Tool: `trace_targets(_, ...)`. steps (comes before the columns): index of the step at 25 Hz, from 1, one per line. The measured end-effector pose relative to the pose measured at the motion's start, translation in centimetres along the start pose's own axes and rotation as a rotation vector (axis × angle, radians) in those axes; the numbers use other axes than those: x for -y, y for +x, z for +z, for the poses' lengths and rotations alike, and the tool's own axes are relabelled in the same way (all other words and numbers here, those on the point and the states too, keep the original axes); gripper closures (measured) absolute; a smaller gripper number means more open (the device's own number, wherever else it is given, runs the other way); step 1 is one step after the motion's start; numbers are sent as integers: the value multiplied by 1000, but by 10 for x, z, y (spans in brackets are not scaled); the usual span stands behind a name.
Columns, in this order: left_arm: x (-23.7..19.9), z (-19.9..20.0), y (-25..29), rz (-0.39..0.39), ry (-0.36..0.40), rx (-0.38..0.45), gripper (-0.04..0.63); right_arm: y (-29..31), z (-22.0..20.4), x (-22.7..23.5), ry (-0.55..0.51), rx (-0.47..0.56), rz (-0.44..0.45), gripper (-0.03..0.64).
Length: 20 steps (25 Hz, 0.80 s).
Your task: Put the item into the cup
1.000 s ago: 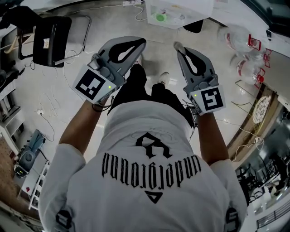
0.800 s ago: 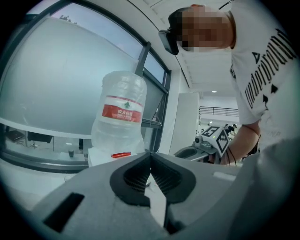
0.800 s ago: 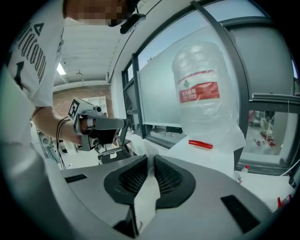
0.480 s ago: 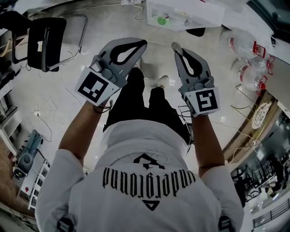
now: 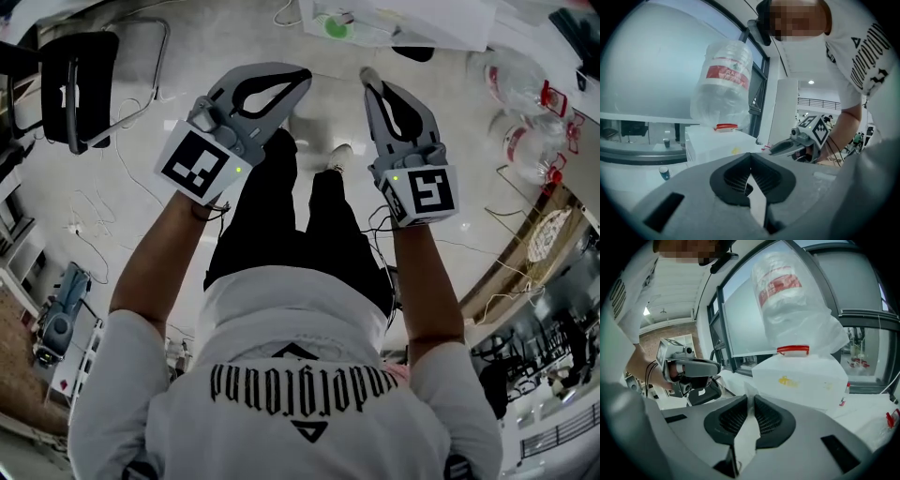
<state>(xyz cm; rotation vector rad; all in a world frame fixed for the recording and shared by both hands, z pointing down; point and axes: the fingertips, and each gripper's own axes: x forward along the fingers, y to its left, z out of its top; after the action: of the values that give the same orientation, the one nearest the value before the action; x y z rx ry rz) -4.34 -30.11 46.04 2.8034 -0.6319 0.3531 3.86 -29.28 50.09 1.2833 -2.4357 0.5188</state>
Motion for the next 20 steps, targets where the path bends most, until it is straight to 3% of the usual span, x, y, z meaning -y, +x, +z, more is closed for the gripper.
trace_targets(11,-22,-46,37,-35,23,1,581,60,-56,29,13,-28,-7,569)
trace_targets(20,-54,-102,63,-3,7,-18,581,99,-96,40,54,-45,-37,569)
